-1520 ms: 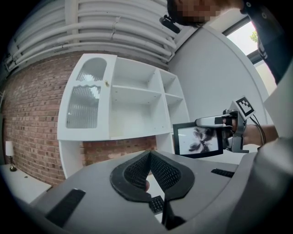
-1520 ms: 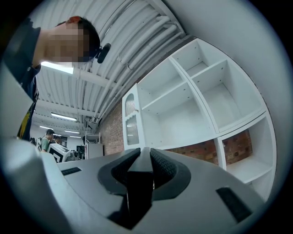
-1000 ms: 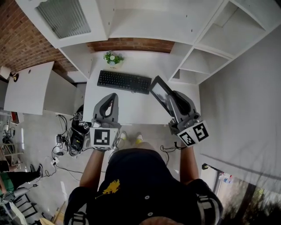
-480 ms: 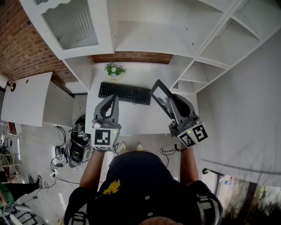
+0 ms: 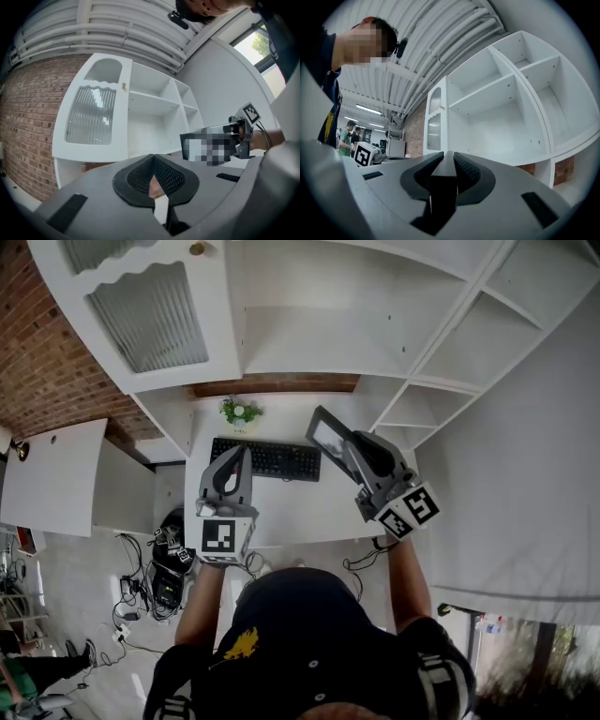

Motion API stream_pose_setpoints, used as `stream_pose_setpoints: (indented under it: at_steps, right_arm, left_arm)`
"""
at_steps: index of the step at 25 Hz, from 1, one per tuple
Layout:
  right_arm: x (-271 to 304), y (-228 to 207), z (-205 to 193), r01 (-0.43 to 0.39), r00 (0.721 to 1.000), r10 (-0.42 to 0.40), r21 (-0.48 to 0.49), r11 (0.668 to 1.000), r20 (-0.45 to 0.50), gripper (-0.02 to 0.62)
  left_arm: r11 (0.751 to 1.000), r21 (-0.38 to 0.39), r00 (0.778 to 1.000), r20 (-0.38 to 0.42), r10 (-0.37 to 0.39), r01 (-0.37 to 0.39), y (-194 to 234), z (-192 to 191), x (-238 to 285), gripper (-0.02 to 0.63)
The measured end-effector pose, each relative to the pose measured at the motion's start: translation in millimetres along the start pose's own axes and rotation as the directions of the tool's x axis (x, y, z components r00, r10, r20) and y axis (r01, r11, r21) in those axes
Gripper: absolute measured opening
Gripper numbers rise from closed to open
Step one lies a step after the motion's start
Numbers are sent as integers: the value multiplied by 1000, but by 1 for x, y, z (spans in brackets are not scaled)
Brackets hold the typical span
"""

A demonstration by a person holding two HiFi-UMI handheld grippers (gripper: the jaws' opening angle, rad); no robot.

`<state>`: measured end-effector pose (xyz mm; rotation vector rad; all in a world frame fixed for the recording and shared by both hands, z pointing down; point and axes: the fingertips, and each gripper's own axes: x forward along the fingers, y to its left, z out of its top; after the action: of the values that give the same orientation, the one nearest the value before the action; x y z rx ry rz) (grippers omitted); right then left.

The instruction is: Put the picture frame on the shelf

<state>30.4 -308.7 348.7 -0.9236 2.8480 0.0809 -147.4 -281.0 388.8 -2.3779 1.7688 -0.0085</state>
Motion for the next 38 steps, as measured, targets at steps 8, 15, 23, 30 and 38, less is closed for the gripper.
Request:
stream_pose_setpoints:
  at_steps: [8, 15, 23, 30, 38]
  right_arm:
    - [39, -25, 20, -70, 997, 70, 12, 997, 30, 69]
    - [68, -37, 48, -185, 981, 189, -78, 980, 45, 69]
    - [108, -79, 74, -280, 958, 284, -87, 956, 46, 69]
    - [152, -108, 72, -322, 946, 324, -76, 944, 8, 69]
    - [198, -133, 65, -325, 946, 325, -25, 946, -6, 69]
  left_arm:
    - [1000, -13, 1000, 2, 3, -3, 10, 4, 11, 18]
    - [999, -37, 1000, 9, 8, -8, 12, 7, 14, 18]
    - [999, -40, 1000, 20, -3, 3, 8, 12, 15, 18]
    - [1000, -17, 1000, -13, 2, -2, 8, 8, 11, 18]
    - [999, -27, 999, -27, -26, 25, -2, 2, 20, 18]
